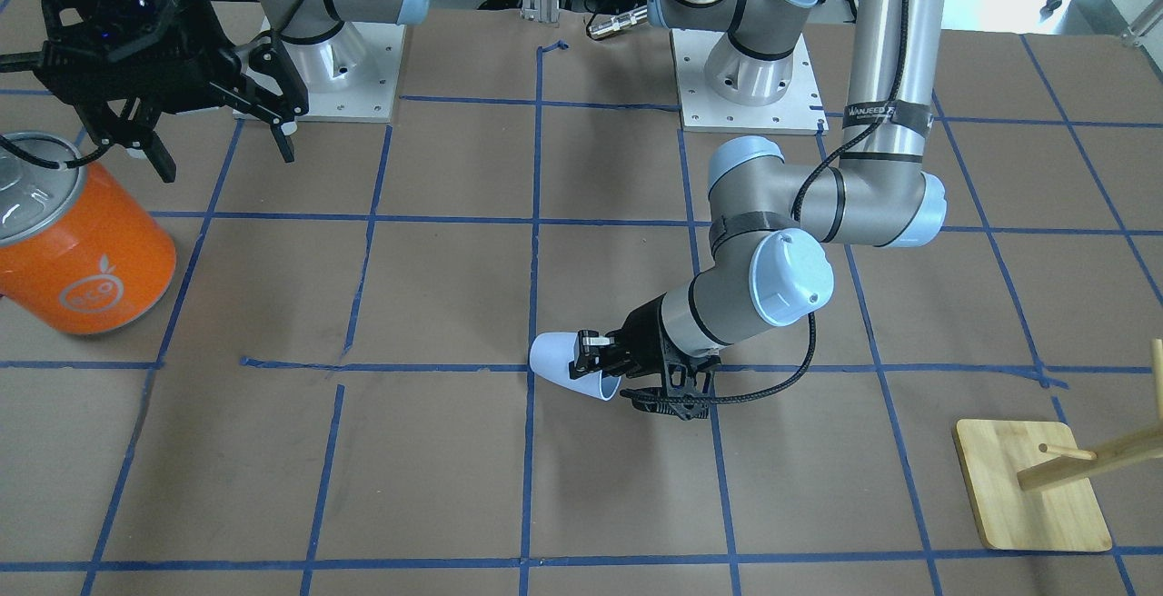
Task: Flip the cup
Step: 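Grasp the cup's rim with the left gripper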
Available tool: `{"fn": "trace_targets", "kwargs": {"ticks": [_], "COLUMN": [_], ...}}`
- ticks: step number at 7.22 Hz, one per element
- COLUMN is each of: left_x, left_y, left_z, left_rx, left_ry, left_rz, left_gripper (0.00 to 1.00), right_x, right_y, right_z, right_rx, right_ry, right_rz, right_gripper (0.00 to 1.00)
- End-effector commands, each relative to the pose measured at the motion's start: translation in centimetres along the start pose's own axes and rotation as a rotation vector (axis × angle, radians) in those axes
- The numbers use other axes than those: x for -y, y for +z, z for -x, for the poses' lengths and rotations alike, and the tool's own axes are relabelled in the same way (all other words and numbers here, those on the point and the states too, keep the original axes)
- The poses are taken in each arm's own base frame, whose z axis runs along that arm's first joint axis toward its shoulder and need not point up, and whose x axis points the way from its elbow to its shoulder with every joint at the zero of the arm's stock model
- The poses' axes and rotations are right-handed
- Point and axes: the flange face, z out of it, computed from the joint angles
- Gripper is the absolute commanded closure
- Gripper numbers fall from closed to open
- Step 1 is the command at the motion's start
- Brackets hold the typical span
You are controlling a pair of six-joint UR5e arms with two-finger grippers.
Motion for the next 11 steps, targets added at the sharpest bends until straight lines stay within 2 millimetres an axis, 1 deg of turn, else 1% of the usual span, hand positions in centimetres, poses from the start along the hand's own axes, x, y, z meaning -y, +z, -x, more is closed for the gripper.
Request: {"fn": "trace_targets", "kwargs": {"ticks": [1,3,4,5,6,7,8,9,10,11], "left_x": [1.6,2.9,3.5,4.2,4.9,4.9,5.1,6.1,7.2,8.2], "left_y": [-3.8,-7.0,-8.9,-11.5,-13.8,-15.6,-16.7,-16.9,-17.0,-16.1], "left_z": [-1.9,-3.2,-3.2,-4.1,-4.7,-4.4,-3.9,-2.3,-0.3,2.0], "left_rx": [0.059,0.135,0.242,0.307,0.360,0.502,0.599,0.655,0.668,0.668], "left_ry": [-0.084,-0.069,-0.056,0.011,0.170,0.257,0.390,0.504,0.517,0.497], "left_rz": [-0.082,-0.153,-0.207,-0.265,-0.269,-0.293,-0.281,-0.299,-0.311,-0.303], "left_gripper": [1.00,1.00,1.00,1.00,1.00,1.00,1.00,1.00,1.00,1.00], "right_x": [0.8,0.7,0.4,0.4,0.0,0.0,-0.1,-0.1,-0.1,-0.3], "right_y": [0.1,-0.2,-0.7,-1.0,-0.7,-0.6,-0.5,-0.5,-0.5,-0.5], "right_z": [0.1,-0.8,-0.7,-0.7,-0.9,-0.8,-0.5,-0.5,-0.4,-0.4], "right_rx": [0.021,-0.043,-0.046,-0.036,-0.050,-0.049,-0.048,-0.048,-0.047,-0.043], "right_ry": [0.146,0.167,0.167,0.168,0.170,0.167,0.158,0.152,0.143,0.140], "right_rz": [0.003,0.009,0.002,-0.009,0.005,0.004,0.005,0.005,0.007,0.014], "right_gripper": [0.00,0.00,0.00,0.00,0.00,0.00,0.00,0.00,0.00,0.00]}}
